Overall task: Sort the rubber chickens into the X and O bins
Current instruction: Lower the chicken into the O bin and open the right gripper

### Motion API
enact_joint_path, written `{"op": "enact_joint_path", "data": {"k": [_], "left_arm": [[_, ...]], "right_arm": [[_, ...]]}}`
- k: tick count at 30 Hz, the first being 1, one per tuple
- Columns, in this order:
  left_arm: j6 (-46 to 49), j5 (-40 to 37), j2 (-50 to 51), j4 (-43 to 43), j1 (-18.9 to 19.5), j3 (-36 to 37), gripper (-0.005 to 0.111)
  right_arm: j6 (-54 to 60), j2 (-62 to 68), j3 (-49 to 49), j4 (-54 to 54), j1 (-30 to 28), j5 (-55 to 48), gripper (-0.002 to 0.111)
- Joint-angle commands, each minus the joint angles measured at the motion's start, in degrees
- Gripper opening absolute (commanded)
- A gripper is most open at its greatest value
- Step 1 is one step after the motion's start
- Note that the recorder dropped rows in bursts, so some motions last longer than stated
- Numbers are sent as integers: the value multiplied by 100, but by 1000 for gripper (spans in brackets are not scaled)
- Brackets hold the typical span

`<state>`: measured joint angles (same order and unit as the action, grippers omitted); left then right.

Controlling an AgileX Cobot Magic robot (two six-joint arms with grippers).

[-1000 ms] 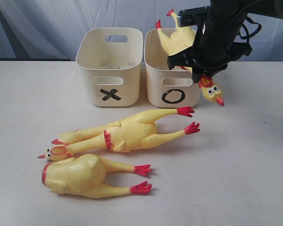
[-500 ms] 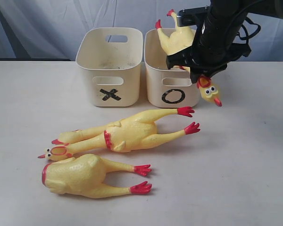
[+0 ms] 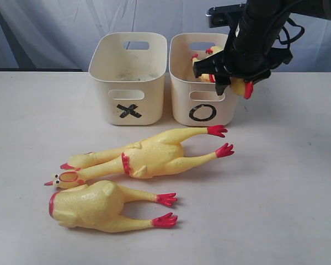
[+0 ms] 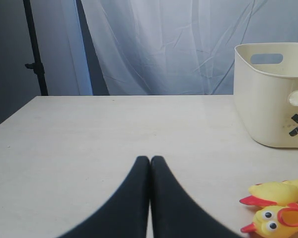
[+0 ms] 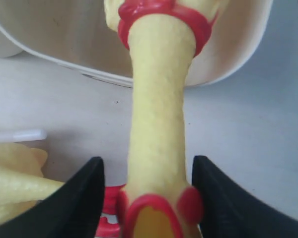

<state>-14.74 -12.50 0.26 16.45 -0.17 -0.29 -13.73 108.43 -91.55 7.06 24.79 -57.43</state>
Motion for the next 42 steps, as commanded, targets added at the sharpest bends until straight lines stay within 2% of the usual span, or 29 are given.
{"op": "enact_joint_path", "data": {"k": [1, 7, 9, 27, 36, 42], "left_arm": [[-15, 15, -26, 13, 9, 29, 0], [-15, 15, -26, 13, 9, 29, 0], [-15, 15, -26, 13, 9, 29, 0], [-15, 15, -26, 13, 9, 29, 0], [-15, 15, -26, 13, 9, 29, 0], [-15, 15, -26, 13, 9, 29, 0]], "right_arm": [[-1, -86, -22, -11, -17, 107, 54], [-1, -157, -86, -11, -17, 61, 73], [-1, -157, -171, 2, -17, -9, 75], [73, -196, -1330, -169, -17, -1005, 75], [409, -218, -1673, -1172, -17, -1072, 75], [581, -256, -1685, -1384, -17, -1208, 75]]}}
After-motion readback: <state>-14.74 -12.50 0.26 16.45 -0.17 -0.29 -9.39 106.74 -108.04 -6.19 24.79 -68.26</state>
